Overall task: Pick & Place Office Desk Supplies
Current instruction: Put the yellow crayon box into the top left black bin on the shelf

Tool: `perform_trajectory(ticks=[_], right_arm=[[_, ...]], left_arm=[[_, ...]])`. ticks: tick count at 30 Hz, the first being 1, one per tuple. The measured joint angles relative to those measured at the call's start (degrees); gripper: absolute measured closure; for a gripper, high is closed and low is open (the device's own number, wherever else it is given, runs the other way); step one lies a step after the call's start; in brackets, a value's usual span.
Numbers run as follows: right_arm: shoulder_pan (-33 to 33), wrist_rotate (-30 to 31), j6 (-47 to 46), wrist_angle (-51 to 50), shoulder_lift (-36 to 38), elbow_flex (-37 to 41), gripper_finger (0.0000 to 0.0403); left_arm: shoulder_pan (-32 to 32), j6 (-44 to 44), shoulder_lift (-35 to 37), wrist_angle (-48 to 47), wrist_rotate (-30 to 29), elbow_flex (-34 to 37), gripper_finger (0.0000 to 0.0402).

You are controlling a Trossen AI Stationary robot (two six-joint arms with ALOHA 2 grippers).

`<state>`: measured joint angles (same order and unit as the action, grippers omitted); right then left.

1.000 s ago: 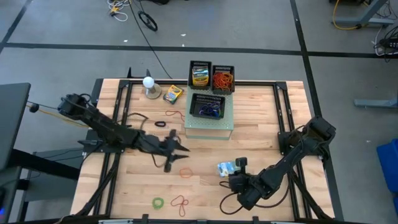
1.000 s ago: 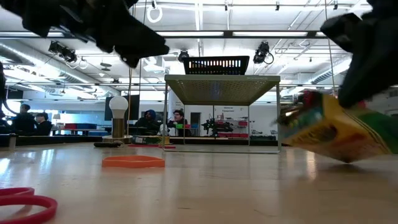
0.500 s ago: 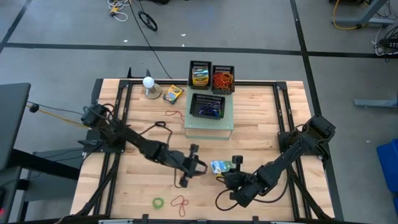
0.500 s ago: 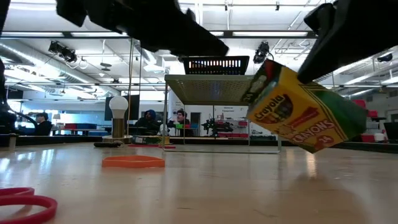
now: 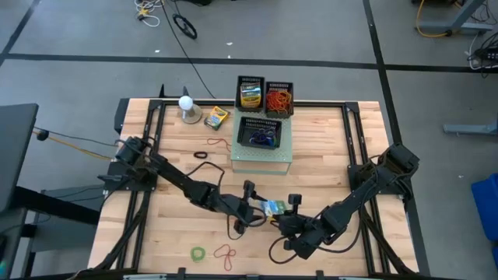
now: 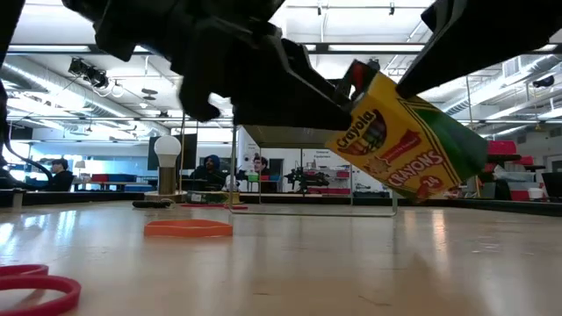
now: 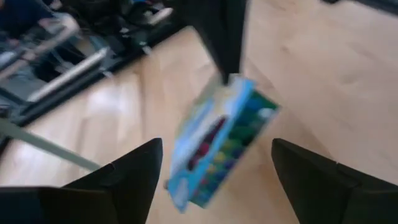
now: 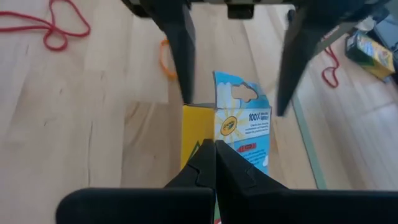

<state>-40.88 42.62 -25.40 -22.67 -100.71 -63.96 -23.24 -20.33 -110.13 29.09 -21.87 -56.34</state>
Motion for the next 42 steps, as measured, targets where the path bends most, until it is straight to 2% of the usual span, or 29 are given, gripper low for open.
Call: perform_trajectory(ticks=[2,6,17,23,29,32,34,36,40,42], right_arm=[[0.0,0.9,0.8,0.6,0.0,0.0,0.0403],[0.0,1.4,1.3,1.2,0.0,0.0,0.0403],[0.0,2.2,2.3,2.0,0.0,0.0,0.0397],[0.0,2.4,1.8,1.7,0.0,0.0,0.0339],[0.0,3.5,1.5,-3.4,4.6,0.0,0.0264],[0.0,3.2,-1.9,-11.0,7.9,0.0,0.0251],[-0.2,2.3,-4.4,-15.8,9.3,0.1,0.0261],[-1.0,1.5,-5.3,-16.4,11.1,2.4,0.0287],[-1.7,-2.2,-5.4,-6.3,15.7,11.5,0.0371],[-1.2,-4.3,-4.4,1.8,17.9,16.5,0.0393]], left_arm=[[0.0,-1.6,0.0,1.6,-0.9,0.0,0.0095],[0.1,-2.4,0.0,2.4,1.4,0.0,0.0126],[0.0,-4.2,0.0,2.3,1.6,0.0,0.0269],[0.0,-4.3,2.1,-1.6,1.4,0.0,0.0295],[0.0,0.1,10.0,-15.3,0.7,0.0,0.0297],[0.0,5.3,15.4,-23.7,1.3,0.0,0.0298],[0.0,10.2,19.3,-31.3,3.0,0.0,0.0298],[0.0,16.0,23.3,-38.1,4.4,0.0,0.0298],[0.0,28.0,28.7,-53.5,5.4,-2.6,0.0298],[0.0,32.6,29.6,-62.3,5.4,-5.1,0.0298]])
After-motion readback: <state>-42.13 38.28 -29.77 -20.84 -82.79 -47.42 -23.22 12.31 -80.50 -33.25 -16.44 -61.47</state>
